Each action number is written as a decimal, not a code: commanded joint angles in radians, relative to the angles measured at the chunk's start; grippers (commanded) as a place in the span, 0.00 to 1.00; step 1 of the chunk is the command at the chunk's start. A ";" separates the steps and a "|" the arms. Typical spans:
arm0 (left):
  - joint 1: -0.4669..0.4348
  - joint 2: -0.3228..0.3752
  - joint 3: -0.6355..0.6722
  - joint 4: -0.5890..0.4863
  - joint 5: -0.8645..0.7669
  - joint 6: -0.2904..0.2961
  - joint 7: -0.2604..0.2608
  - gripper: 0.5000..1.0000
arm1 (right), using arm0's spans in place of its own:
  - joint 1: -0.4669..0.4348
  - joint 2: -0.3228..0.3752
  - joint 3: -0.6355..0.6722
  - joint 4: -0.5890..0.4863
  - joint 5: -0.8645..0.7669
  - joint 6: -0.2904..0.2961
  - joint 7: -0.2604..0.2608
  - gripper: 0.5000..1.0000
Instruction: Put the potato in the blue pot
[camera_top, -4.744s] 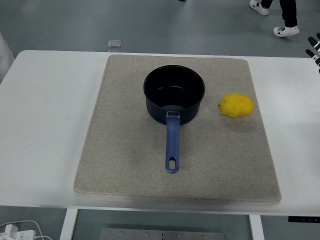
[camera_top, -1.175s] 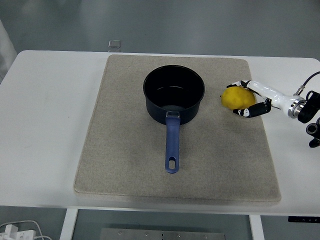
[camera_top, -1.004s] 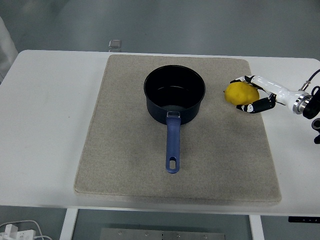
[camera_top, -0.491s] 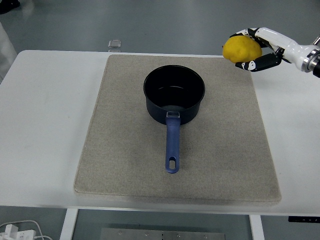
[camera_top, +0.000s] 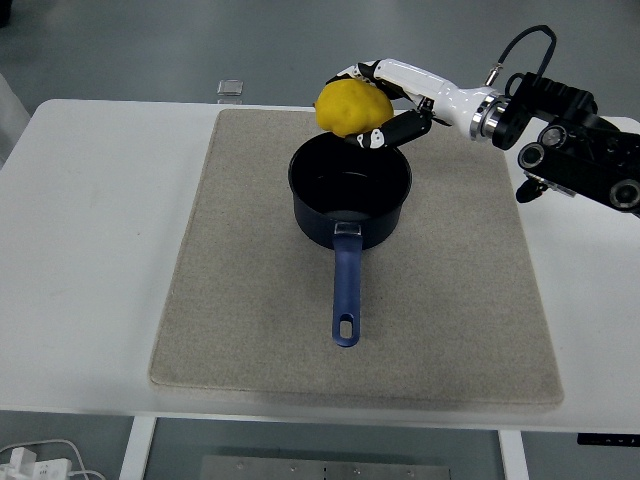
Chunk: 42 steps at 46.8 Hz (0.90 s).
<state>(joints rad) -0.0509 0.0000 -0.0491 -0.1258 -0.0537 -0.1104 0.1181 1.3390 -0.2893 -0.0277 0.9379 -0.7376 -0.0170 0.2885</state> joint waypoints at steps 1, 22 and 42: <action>0.000 0.000 0.000 0.000 0.000 0.000 0.000 1.00 | -0.012 0.033 -0.001 -0.028 -0.002 0.000 0.000 0.00; -0.001 0.000 0.000 0.000 0.000 0.000 0.000 1.00 | -0.084 0.048 -0.009 -0.053 -0.006 -0.032 0.005 0.70; 0.000 0.000 0.000 0.000 0.000 0.000 0.000 1.00 | -0.084 0.041 -0.006 -0.051 0.001 -0.032 0.005 0.85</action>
<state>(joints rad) -0.0513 0.0000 -0.0491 -0.1258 -0.0537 -0.1105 0.1181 1.2548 -0.2470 -0.0352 0.8864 -0.7368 -0.0488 0.2930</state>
